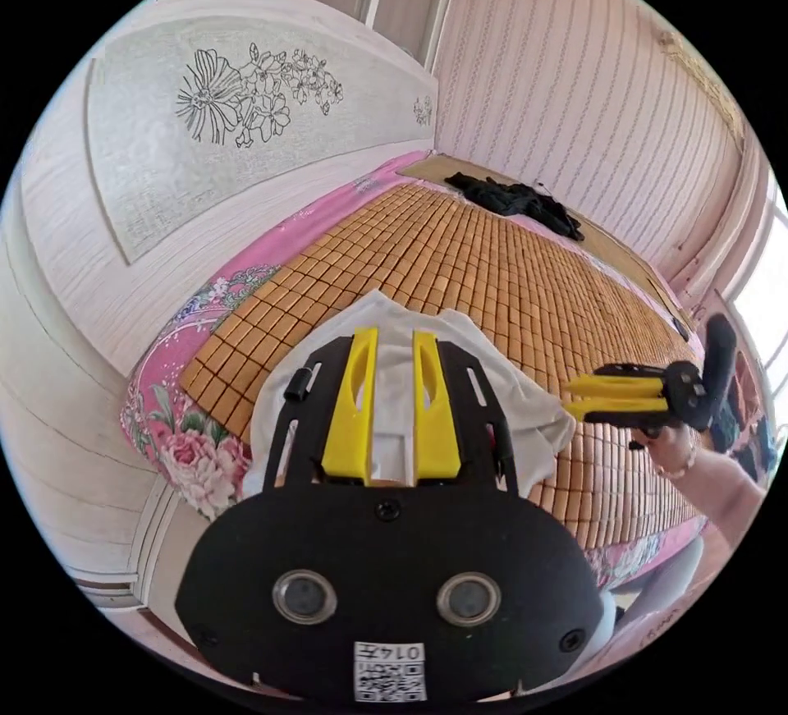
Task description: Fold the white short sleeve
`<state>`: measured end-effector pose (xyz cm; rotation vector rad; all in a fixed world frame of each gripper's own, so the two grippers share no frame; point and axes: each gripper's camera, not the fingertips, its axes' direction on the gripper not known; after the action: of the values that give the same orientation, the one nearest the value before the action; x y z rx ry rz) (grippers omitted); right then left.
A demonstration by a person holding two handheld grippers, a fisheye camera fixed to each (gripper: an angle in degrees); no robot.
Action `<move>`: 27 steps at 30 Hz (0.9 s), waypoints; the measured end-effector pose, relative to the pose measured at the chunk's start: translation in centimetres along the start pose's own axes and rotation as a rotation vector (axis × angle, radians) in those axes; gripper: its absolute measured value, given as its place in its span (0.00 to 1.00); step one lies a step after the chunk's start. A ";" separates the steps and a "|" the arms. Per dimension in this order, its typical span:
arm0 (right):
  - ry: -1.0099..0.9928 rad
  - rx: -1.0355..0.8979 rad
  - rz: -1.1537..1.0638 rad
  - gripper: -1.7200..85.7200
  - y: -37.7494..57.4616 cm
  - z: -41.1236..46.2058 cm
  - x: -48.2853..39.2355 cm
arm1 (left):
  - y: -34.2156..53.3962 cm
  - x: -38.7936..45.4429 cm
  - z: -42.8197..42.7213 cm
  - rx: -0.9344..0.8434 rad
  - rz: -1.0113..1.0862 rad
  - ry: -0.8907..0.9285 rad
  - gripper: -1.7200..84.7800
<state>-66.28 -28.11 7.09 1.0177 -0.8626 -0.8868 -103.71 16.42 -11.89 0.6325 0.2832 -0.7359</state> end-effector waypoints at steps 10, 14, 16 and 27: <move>-0.076 -0.111 -0.026 0.10 0.7 3.2 0.2 | -3.1 -2.5 6.0 -0.199 -0.073 0.024 0.01; -0.090 -0.093 -0.019 0.10 1.1 2.5 0.5 | 0.5 -2.1 -3.3 -0.017 0.024 0.053 0.01; -0.089 -0.081 -0.032 0.09 1.7 1.7 0.3 | 4.3 -1.4 -7.7 0.064 0.075 0.038 0.01; -0.032 -0.055 -0.102 0.11 2.1 -0.9 -1.4 | 20.3 -7.8 -15.7 0.120 -0.158 0.037 0.02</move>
<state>-65.62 -25.95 8.62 1.0089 -0.8146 -1.0100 -95.47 41.89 -11.79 0.7435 0.3274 -0.8985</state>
